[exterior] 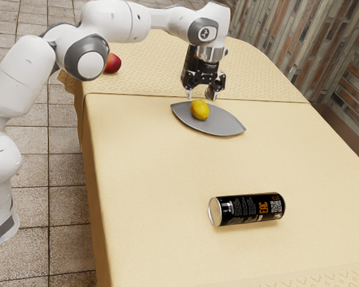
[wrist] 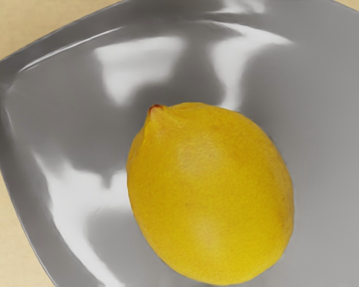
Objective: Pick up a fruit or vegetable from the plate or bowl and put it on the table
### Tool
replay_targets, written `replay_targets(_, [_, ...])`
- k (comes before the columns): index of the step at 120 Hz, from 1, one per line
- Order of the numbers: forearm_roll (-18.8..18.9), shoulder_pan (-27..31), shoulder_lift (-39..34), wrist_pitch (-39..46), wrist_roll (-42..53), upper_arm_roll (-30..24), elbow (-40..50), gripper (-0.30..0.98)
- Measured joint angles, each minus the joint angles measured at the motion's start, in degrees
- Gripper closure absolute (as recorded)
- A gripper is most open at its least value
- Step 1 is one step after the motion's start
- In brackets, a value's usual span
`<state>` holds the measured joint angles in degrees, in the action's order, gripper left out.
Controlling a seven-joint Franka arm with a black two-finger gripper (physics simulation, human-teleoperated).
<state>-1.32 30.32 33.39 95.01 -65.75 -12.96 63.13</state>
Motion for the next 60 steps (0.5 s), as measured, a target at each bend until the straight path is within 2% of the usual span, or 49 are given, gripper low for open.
replay_targets(60, [-0.04, 2.23, 3.75, 2.14, 1.12, -0.54, -2.01, 0.0])
